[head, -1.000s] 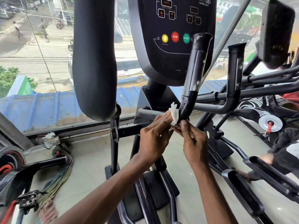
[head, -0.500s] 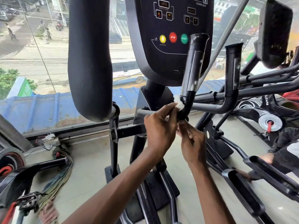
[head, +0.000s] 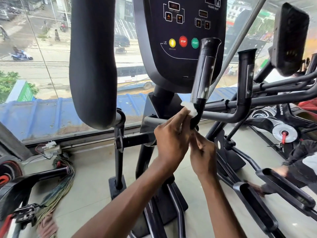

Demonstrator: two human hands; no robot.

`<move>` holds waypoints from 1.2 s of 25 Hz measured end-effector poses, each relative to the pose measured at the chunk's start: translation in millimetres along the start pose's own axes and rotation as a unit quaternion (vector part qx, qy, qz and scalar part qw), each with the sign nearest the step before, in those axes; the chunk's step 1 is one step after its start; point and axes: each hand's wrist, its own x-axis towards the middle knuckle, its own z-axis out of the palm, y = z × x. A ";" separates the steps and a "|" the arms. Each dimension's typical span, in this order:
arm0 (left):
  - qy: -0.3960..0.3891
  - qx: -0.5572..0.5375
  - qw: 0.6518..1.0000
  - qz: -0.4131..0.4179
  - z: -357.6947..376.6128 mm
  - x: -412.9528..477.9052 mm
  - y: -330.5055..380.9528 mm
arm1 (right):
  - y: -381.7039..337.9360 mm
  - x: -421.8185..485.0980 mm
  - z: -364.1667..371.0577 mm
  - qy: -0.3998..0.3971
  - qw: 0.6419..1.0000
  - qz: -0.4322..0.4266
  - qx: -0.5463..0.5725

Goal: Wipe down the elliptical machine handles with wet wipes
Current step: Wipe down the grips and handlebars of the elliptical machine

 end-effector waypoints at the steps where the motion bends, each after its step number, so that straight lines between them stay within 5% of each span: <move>1: -0.022 0.025 0.998 0.061 -8.5 -5.1 -6.0 | -0.4 -0.4 1.6 0.003 1.000 0.009 0.013; 5: -0.096 0.059 0.975 0.190 -37.7 -19.0 -50.3 | 6.1 2.7 5.0 -0.004 0.997 0.028 0.067; 12: -0.049 0.063 0.985 0.150 -23.4 -21.7 -56.1 | 3.5 1.9 6.3 0.010 0.998 0.034 0.055; 17: -0.081 0.118 0.976 0.162 -32.1 -10.9 -88.5 | -0.8 -0.1 7.9 0.008 0.998 0.036 0.058; 22: -0.100 0.204 0.970 0.083 -40.1 11.9 -130.4 | -3.5 -0.4 7.8 0.011 0.997 0.040 0.070; 25: -0.067 0.180 0.980 0.049 -38.1 7.0 -128.2 | -4.8 -0.6 8.2 0.008 0.997 0.040 0.070; 30: -0.053 0.097 0.987 0.119 -24.1 -25.5 -107.0 | -5.0 -0.6 8.3 0.013 0.999 0.030 0.040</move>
